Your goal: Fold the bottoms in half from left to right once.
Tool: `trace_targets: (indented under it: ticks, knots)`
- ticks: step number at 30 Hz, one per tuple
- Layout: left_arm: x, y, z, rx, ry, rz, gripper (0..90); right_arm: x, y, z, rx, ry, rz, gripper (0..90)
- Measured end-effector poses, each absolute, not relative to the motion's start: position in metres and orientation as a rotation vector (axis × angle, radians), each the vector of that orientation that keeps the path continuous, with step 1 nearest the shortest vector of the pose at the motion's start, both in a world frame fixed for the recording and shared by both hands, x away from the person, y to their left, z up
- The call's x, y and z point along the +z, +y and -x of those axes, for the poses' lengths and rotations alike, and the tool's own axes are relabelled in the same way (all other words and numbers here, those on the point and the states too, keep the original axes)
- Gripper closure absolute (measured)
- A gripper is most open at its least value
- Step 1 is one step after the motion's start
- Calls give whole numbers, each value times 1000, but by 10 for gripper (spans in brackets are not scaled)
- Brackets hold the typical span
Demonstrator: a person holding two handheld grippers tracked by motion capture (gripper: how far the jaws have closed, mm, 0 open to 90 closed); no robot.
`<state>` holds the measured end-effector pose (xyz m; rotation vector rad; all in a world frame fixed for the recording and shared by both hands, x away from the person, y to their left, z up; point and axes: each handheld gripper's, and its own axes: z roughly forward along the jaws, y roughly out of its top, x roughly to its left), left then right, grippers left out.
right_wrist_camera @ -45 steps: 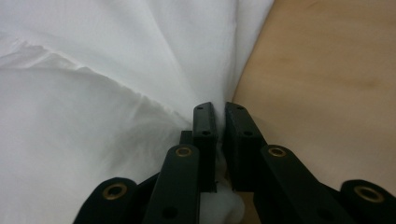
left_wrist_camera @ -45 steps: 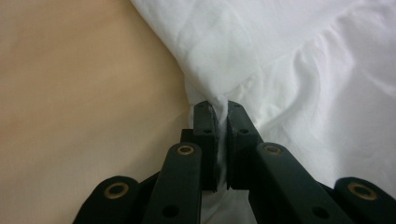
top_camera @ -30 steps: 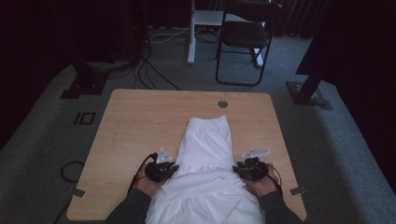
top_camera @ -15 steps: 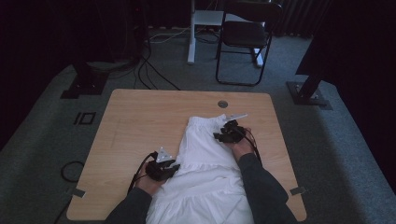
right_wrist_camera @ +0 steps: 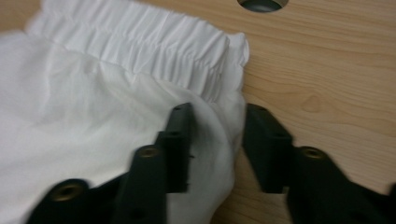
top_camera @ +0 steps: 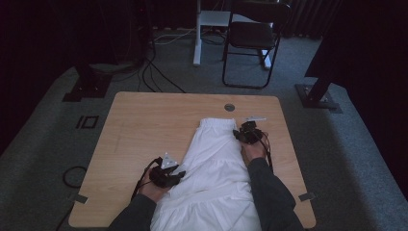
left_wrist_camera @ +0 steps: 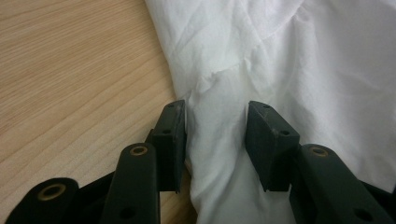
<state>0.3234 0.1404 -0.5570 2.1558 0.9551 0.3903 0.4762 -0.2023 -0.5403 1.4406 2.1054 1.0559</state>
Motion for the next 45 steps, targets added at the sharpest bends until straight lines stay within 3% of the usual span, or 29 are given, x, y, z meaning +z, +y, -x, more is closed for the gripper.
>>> trace_targets:
  ticks: [6, 10, 12, 14, 16, 20, 25, 28, 30, 38, 45]
  knots:
    - [-557, 140, -323, 392, 954, -2157, 584, -541, -204, -483, 1121, 2117, -1473, 393]
    - [-557, 140, -323, 394, 954, -2157, 585, -549, -196, -489, 1041, 2157, -1467, 363]
    - [-557, 140, -323, 393, 954, -2160, 593, -552, -192, -491, 988, 2170, -1463, 413]
    - [-557, 140, -321, 392, 949, -2165, 614, -551, -188, -490, 953, 2181, -1435, 602]
    - [-556, 140, -318, 383, 946, -2165, 651, -549, -184, -487, 936, 2207, -1421, 710]
    - [-556, 139, -301, 325, 907, -2190, 753, -548, -182, -477, 956, 2240, -1420, 795]
    - [-552, 133, -275, 272, 816, -2280, 755, -550, -180, -451, 996, 2272, -1387, 812]
    - [-548, 136, -273, 313, 827, -2300, 611, -554, -183, -437, 1026, 2267, -1352, 812]
    - [-542, 141, -279, 352, 870, -2276, 560, -554, -185, -436, 1034, 2271, -1353, 811]
    - [-503, 141, -339, 423, 942, -2079, 477, -552, -182, -439, 992, 2276, -1351, 815]
    - [-509, 115, -397, 393, 990, -2042, 455, -552, -182, -439, 998, 2276, -1359, 815]
